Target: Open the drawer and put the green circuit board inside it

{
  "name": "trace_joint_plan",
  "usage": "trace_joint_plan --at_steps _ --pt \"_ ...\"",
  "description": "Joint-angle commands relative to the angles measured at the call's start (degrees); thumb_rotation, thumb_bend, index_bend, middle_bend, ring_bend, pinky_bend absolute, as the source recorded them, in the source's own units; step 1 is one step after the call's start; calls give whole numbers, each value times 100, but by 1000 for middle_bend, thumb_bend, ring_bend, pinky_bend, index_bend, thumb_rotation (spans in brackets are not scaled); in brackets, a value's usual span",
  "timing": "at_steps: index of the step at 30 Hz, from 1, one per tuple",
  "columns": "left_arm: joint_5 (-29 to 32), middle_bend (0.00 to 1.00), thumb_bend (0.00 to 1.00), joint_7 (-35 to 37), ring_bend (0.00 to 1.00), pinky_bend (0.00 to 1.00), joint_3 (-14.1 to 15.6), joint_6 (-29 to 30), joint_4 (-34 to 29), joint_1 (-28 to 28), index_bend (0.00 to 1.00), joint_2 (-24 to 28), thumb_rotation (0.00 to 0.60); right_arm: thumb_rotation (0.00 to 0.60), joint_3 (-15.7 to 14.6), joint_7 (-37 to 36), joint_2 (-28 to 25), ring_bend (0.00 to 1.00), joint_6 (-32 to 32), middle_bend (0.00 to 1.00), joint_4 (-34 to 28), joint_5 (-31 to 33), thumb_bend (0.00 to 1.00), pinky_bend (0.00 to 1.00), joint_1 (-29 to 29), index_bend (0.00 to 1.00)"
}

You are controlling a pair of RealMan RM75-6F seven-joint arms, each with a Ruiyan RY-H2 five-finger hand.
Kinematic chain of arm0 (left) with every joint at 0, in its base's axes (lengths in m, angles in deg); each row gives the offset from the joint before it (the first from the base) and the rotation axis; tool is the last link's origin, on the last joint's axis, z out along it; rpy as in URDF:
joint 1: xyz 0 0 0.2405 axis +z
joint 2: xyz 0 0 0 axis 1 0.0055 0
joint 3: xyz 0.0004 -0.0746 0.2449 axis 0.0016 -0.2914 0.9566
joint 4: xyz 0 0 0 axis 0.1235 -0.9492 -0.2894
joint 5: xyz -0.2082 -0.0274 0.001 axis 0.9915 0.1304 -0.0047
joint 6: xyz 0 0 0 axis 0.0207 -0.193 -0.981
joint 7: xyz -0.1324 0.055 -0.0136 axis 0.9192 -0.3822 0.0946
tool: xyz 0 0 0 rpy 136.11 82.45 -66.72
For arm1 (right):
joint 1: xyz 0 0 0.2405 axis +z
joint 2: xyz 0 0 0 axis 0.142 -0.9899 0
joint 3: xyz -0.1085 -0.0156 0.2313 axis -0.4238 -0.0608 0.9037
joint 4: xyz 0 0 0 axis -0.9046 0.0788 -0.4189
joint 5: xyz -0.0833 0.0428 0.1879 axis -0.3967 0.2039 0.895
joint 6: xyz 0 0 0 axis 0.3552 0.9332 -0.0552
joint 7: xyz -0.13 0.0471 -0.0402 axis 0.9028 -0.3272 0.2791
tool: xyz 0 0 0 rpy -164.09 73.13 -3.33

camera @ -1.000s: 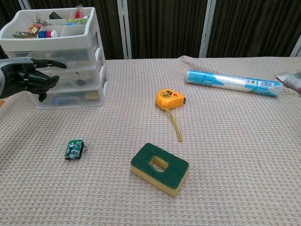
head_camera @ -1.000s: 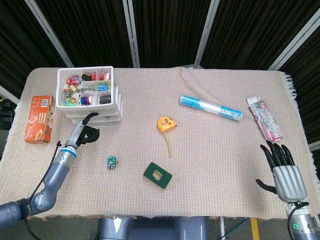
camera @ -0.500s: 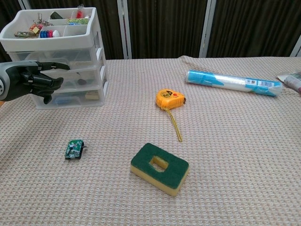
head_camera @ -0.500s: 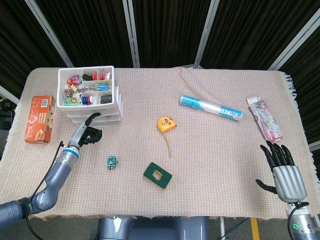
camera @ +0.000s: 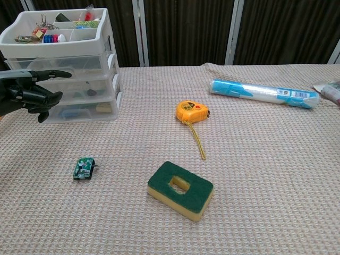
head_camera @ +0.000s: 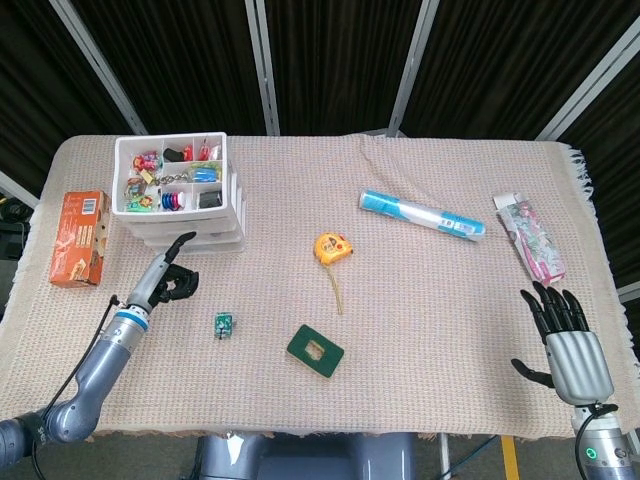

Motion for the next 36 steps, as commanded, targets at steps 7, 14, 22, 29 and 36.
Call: trace_joint_plan --at_steps 7,14,22,29,36 --pt "-365 873 583 238 861 679 176 60 -106 179 64 158 600 600 3 -16 -6 0 1 0 -5 11 0 0 -3 74" --pt "-1162 877 583 -579 864 685 445 928 -216 358 92 249 600 600 2 -32 -9 0 -4 0 -3 1 0 0 -3 74" --pt "-1706 892 583 -2367 878 699 527 2075 -285 423 83 233 600 600 2 -33 -9 0 -4 0 -6 3 0 0 -5 74" --pt "-1219 908 584 -3321 890 707 419 2322 -341 411 91 348 600 600 -1 -35 -12 0 10 0 -24 11 0 0 -3 74" --pt "-758 913 585 -3622 895 710 391 2246 -132 373 117 416 600 600 -1 -27 -9 0 6 0 -26 7 0 0 -4 74"
